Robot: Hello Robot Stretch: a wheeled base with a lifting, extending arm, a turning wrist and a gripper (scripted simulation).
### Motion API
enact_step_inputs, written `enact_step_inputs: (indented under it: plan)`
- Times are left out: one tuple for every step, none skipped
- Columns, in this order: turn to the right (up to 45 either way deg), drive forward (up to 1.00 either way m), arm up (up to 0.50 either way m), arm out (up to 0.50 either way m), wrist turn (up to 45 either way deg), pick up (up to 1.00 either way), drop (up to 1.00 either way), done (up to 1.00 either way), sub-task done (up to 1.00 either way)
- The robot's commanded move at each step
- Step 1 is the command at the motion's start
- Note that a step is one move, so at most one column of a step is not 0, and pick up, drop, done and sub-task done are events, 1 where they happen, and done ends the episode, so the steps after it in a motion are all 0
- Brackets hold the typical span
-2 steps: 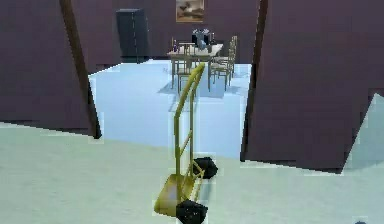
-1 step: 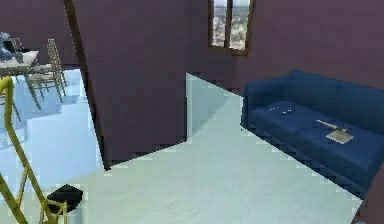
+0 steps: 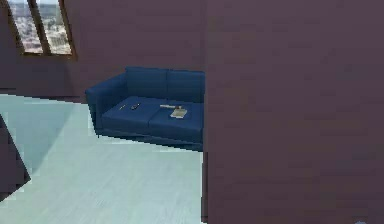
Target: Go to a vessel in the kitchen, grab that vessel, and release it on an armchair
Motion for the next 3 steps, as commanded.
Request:
enact_step_inputs:
  plan:
    - [18.0, 0.0, 0.0, 0.0, 0.0, 0.0, 0.0, 0.0, 0.0]
    - [0.0, 0.0, 0.0, 0.48, 0.0, 0.0, 0.0, 0.0, 0.0]
    - [0.0, 0.0, 0.0, 0.0, 45.0, 0.0, 0.0, 0.0, 0.0]
